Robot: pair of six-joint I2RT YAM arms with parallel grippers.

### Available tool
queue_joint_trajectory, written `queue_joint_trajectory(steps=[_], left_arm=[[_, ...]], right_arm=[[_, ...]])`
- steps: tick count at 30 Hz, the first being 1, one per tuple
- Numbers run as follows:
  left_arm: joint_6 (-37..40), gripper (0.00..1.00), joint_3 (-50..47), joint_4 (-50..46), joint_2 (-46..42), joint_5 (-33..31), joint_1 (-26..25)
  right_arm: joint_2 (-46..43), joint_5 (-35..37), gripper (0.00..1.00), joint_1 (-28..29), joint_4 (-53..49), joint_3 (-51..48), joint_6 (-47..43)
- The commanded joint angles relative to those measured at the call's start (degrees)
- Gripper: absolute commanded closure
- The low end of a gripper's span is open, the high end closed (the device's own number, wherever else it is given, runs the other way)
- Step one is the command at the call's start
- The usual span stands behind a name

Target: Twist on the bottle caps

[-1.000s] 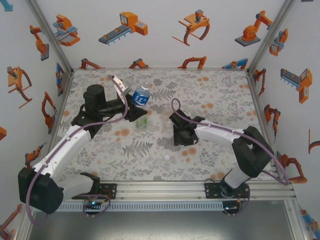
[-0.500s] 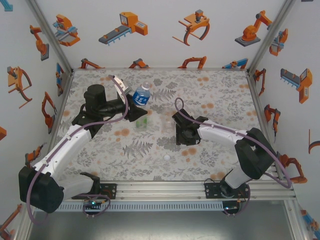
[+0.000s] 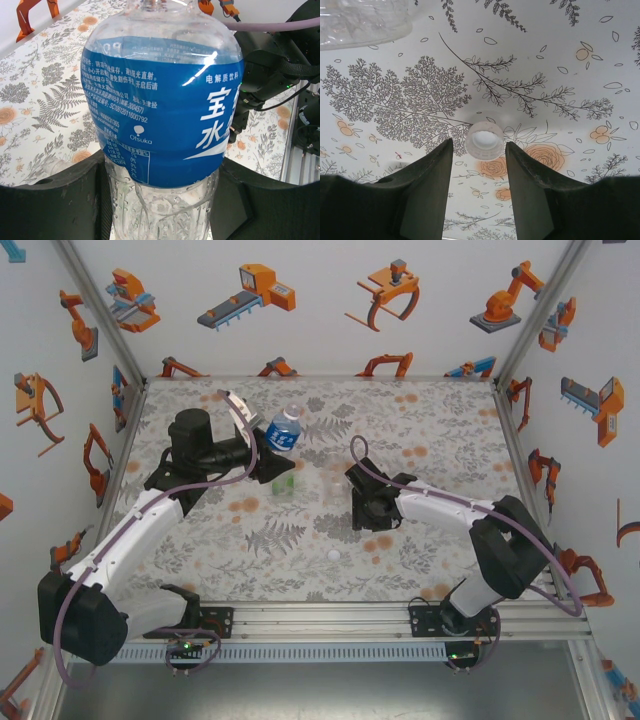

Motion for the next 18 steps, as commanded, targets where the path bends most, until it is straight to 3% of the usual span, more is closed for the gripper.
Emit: queue_joint_trajectory(steps=[1, 18], left_arm=[[-0.84, 0.90, 2.14, 1.24, 0.11, 0.70, -0.24], [-0.80, 0.89, 2.14, 1.22, 0.10, 0.77, -0.22]], right_arm=[[-1.61, 0.64, 0.55, -0.30, -0.61, 0.88, -0.21], [-1.58, 0.36, 0.58, -0.30, -0.27, 0.83, -0.26]])
